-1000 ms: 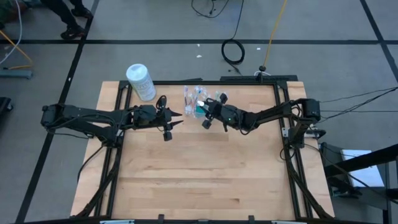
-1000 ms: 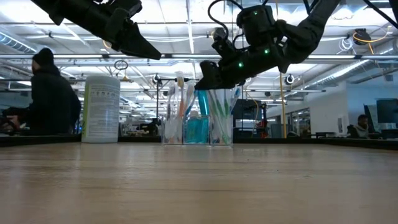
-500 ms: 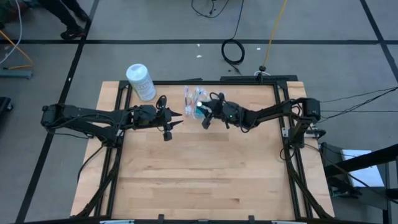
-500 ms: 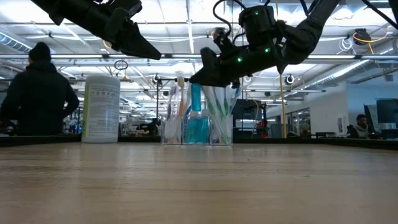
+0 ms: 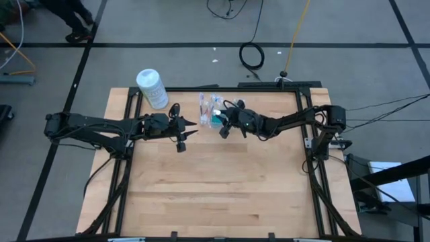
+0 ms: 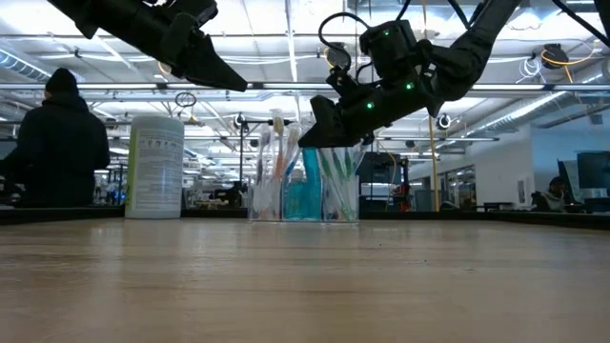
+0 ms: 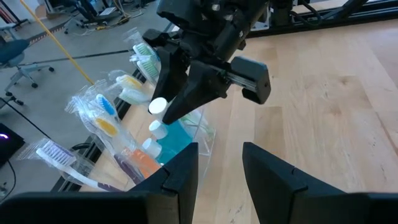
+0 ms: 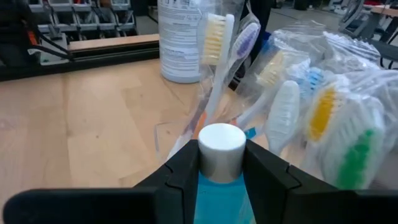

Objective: Pick & Place toothbrushing station
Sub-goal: Put the blue mouthwash bottle into the transparent organizer, then return to Home Position

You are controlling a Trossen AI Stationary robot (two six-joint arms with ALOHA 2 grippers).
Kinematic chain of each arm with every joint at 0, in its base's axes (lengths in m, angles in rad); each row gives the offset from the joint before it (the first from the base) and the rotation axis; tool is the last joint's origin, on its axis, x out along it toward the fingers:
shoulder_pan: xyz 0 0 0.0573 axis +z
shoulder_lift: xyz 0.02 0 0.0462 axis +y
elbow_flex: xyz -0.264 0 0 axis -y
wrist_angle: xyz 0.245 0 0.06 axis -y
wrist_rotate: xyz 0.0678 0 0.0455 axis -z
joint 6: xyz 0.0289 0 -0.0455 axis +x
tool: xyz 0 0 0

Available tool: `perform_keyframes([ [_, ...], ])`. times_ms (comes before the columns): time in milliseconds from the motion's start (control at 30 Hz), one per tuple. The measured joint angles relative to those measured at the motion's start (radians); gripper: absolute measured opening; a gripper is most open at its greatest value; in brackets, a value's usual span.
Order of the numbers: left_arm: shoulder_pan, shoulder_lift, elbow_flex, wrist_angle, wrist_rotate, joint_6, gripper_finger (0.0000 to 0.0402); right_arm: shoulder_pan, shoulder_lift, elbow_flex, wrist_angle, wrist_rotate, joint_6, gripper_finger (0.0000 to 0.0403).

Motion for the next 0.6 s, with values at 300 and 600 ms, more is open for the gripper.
perform_keyframes([
  [300, 0.000, 0.000, 0.000, 0.000, 0.000, 0.001, 0.0131, -0.003, 0.000, 0.000, -0.001, 0.000, -0.025, 0.0150],
  [600, 0.000, 0.000, 0.000, 0.000, 0.000, 0.001, 0.0131, 0.000, 0.000, 0.000, 0.007, 0.000, -0.025, 0.0184],
])
